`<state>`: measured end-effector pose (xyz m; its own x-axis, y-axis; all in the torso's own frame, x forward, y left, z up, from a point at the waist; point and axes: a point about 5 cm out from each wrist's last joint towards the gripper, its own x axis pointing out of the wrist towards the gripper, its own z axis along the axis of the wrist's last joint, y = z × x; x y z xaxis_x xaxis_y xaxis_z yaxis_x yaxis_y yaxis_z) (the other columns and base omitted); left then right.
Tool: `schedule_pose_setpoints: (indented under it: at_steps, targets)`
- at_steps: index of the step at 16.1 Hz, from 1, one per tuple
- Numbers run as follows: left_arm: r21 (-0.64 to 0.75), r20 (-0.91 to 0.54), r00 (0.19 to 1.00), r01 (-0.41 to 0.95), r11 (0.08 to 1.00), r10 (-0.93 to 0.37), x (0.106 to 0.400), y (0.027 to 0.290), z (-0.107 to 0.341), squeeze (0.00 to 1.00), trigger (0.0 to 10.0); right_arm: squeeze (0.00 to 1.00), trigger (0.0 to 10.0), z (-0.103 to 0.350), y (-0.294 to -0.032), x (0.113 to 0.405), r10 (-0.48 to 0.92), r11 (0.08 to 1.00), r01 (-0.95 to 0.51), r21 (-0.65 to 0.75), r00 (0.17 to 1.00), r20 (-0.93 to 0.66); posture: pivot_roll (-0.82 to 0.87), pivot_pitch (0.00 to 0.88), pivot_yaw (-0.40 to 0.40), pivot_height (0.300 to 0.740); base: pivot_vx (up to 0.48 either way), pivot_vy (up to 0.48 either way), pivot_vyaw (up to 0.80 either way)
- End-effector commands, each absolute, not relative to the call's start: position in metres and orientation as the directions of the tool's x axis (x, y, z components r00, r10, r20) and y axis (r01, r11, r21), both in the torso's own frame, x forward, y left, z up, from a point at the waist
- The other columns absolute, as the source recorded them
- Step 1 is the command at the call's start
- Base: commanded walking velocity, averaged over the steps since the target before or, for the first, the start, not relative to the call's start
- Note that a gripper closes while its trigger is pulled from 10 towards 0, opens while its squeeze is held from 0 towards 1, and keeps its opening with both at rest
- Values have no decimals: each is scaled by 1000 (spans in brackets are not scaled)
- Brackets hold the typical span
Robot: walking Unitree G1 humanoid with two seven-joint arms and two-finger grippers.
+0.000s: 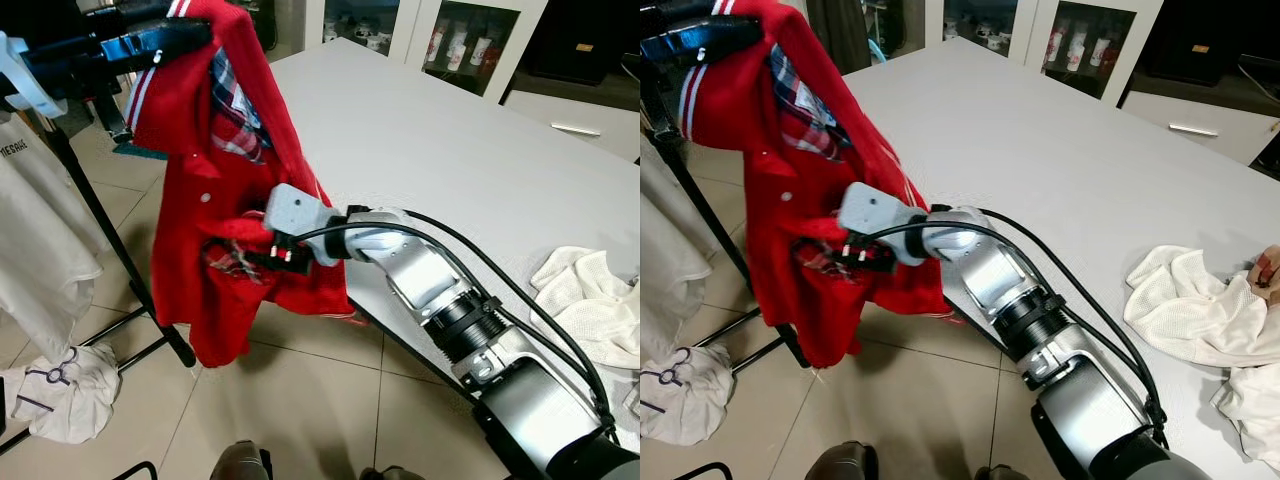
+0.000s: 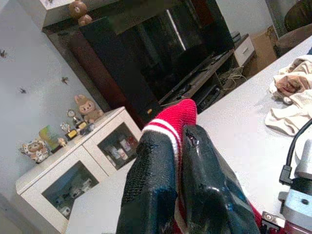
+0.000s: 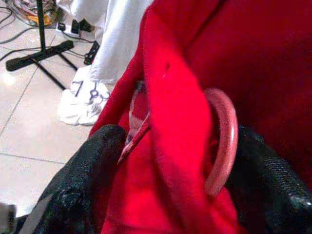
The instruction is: Hang hanger
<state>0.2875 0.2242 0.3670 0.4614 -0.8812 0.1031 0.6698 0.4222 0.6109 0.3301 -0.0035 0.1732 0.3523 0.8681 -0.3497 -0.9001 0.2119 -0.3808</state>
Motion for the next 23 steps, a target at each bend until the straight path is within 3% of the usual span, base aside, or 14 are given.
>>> schedule_pose_setpoints:
  at_steps: [1,2,3,6,9,15,23]
  targets:
    - [648,146,451,629,429,-881,280,223,378,0,10000,702,0,176,-9,334,862,244,-904,-352,368,-348,137,30,-3,740,0,0,0]
    - [647,145,451,630,429,-881,280,223,378,0,10000,576,0,177,-9,334,864,252,-906,-341,369,-342,137,30,-3,740,0,0,0]
    - [646,145,449,632,428,-882,281,222,377,0,10000,0,0,181,-9,335,873,296,-911,-287,380,-306,134,30,-1,740,0,0,0]
    - [642,145,446,637,427,-883,281,220,375,0,10000,0,0,185,-6,334,893,321,-924,-207,368,-259,132,28,-1,740,0,0,0]
    - [642,150,439,638,425,-886,281,217,374,0,10000,0,0,185,-1,325,923,276,-945,-178,312,-226,132,27,0,740,0,0,0]
    - [650,166,432,628,427,-887,278,213,375,0,10000,0,0,177,0,313,924,167,-951,-261,244,-296,129,30,-3,740,0,0,0]
    - [651,170,433,624,431,-885,278,213,375,0,10000,0,0,176,-1,313,922,164,-952,-258,241,-302,128,29,-5,740,0,0,0]
